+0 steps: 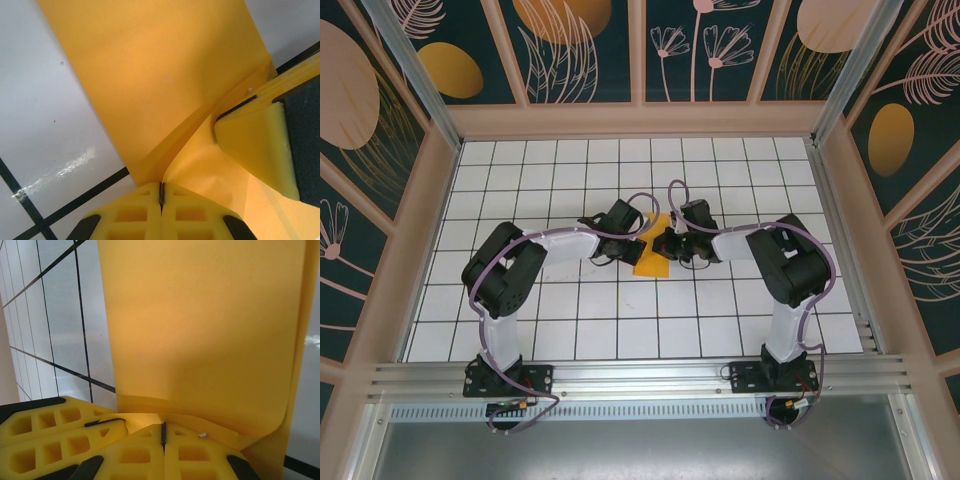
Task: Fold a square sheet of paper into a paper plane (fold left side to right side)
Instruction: Fold the triangle a second time at the center of the table.
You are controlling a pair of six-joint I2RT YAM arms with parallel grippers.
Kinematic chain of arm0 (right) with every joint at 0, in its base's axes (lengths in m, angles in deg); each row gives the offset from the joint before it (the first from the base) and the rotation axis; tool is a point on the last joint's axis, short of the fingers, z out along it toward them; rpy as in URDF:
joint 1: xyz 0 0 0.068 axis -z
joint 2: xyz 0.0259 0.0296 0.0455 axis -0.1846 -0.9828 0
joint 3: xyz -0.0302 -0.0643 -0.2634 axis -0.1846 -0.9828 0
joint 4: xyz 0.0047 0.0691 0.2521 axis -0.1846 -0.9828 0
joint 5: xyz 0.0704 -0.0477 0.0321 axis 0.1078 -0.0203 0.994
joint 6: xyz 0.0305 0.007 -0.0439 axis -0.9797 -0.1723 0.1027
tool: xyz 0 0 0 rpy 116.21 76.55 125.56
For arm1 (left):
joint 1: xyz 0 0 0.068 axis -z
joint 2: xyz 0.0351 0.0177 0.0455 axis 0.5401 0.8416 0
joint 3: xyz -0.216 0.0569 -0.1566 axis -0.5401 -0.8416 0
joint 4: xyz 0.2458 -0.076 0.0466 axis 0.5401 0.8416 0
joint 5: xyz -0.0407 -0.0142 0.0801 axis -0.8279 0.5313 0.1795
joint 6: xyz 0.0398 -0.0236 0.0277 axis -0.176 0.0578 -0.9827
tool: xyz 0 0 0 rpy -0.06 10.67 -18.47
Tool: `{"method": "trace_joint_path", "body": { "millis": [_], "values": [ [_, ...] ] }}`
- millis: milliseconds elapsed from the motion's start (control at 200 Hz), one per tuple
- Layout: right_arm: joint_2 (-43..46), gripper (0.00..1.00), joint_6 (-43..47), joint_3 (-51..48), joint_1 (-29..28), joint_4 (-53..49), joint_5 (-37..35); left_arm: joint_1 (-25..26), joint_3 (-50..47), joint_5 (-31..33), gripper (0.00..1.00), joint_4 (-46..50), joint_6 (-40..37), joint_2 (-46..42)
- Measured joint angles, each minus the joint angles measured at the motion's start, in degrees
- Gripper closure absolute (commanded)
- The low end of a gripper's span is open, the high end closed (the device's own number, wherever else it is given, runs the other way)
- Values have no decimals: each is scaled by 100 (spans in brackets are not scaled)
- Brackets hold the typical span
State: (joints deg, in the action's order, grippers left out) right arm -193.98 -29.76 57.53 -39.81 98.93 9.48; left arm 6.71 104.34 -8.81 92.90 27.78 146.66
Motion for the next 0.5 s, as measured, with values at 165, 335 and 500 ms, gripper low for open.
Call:
{"method": "trace_joint_path", "body": {
  "millis": [165, 335, 500],
  "values": [
    [0, 98, 35, 2, -9, -22, -39, 4, 11, 42, 100, 2, 17, 0],
    [0, 98, 35, 26, -9, -87, -63, 15, 42, 81, 91, 20, 39, 0],
    [-9, 98, 52, 46, -9, -125, -66, 11, 46, 210, 79, 101, 127, -76]
  ]
}}
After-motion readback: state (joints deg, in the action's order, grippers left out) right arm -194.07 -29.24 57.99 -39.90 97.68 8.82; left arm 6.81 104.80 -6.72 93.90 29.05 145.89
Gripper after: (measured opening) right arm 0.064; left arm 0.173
